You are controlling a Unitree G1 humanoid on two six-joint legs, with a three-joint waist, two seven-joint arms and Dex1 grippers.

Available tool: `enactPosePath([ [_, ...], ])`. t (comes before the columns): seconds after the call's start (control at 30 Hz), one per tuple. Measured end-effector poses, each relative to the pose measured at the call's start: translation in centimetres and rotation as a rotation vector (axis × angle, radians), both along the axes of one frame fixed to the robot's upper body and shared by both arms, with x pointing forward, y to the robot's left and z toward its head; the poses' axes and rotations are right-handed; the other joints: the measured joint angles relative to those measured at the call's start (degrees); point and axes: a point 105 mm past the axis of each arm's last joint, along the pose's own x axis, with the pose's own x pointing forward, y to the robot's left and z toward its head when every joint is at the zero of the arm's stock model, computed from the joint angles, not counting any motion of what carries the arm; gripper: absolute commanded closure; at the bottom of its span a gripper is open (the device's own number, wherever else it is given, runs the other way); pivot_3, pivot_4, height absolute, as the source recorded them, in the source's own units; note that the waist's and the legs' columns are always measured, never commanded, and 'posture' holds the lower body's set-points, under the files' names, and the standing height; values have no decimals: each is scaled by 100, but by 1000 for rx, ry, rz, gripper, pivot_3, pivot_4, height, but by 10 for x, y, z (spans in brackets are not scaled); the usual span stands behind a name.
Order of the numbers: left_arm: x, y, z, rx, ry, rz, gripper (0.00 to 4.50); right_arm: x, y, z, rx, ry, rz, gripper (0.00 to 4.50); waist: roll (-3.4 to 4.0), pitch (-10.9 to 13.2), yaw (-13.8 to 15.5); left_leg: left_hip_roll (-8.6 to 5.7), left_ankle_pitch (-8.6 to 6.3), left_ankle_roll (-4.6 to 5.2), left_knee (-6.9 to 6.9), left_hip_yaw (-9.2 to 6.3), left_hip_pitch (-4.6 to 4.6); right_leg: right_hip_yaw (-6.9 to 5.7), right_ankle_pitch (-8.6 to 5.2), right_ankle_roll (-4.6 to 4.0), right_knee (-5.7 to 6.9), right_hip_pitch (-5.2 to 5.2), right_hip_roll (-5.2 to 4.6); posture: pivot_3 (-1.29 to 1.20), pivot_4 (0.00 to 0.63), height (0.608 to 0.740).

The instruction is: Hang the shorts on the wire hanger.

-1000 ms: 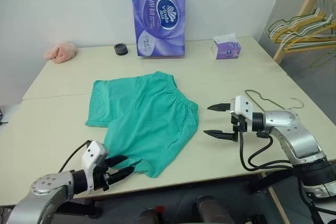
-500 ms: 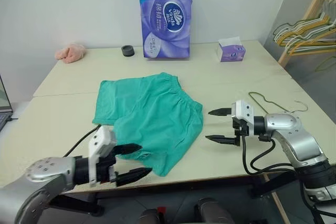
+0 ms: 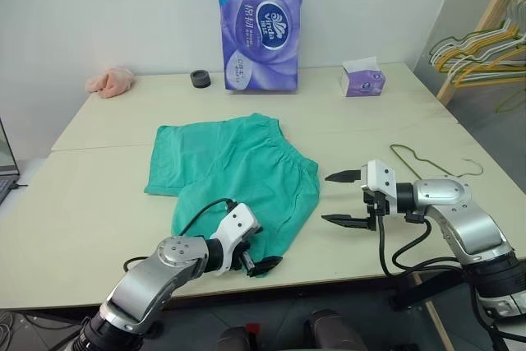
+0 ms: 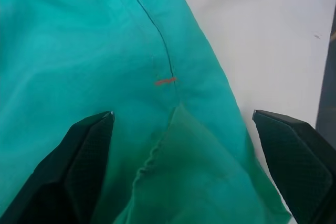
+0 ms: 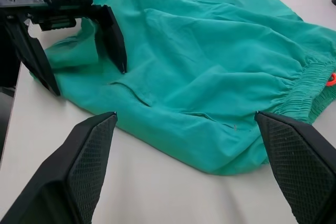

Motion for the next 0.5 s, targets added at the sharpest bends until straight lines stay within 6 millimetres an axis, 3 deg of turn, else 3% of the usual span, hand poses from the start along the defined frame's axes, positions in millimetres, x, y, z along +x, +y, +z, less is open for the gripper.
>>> enactPosePath([
  [0.27,-23,22,-1,58,8,-107,22,13,-2,-9,-108,-117,0,0,4,-2,-83,4,0,0,-2,2,6,1,-2,1,-1,0,2,-209,52,740],
  [0.5,-31,48,4,24,65,-59,22,33,13,-21,-233,-289,68,0,4,0,-163,5,0,0,-1,7,4,3,1,-4,1,-7,3,-187,44,740],
])
